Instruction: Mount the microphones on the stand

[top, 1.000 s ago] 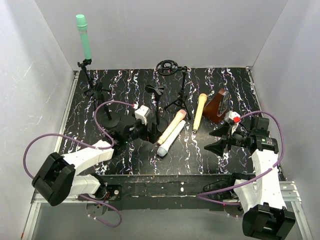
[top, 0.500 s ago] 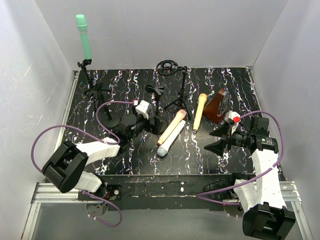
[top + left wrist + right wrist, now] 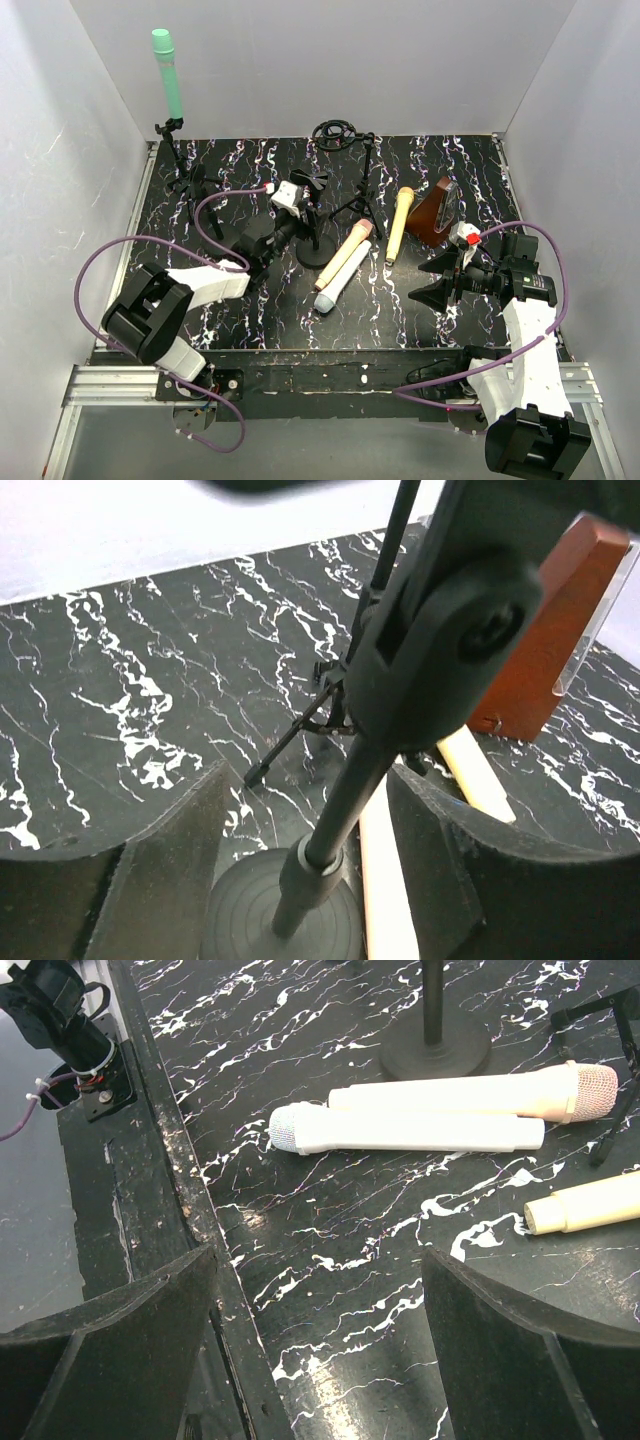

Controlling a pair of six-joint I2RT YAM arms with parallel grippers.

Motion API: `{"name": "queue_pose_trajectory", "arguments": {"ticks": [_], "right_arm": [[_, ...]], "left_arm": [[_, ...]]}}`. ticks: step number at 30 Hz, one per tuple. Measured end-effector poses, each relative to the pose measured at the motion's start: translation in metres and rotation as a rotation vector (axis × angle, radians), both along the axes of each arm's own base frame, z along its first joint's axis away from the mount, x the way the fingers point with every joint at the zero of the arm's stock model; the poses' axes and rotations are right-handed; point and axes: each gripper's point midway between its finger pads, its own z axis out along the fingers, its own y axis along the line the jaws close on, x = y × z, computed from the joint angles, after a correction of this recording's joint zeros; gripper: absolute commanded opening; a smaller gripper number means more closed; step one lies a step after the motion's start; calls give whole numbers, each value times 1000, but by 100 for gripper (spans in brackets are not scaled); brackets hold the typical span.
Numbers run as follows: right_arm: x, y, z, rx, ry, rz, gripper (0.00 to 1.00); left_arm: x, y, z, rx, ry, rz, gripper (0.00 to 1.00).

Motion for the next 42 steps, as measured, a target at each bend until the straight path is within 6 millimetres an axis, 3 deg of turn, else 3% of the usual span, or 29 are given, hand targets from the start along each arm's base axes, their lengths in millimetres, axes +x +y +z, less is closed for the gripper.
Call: {"name": "queue_pose_trajectory", "arguments": {"ticks": [2,4,6,10,18,27,37,42], "right_arm": [[0,0,0,0,0,0,90],[0,0,0,0,0,0,90],[0,0,0,-1,0,0,90],[0,0,0,-3,0,-2,90],[1,-1,-2,-11,1,-7,90],[1,-1,-2,-13,1,-9,90],[1,-1,-2,-13,1,-8,90],[1,-1,-2,-13,0,-9,90]], "left_arm": [[3,-2,6,-7,-15,-2,52],[5,-4,9,-9,-25,-3,31],[7,-6,9,-3,-29,-8,26],[10,-9,8,36,-47,-19,0],[18,1,7,153,-83,8,0],[12,38,20,315,-81,1,0],[-62,32,62,300,-84,-261,0],[-103,18,83,214,-87,-425,0]]}}
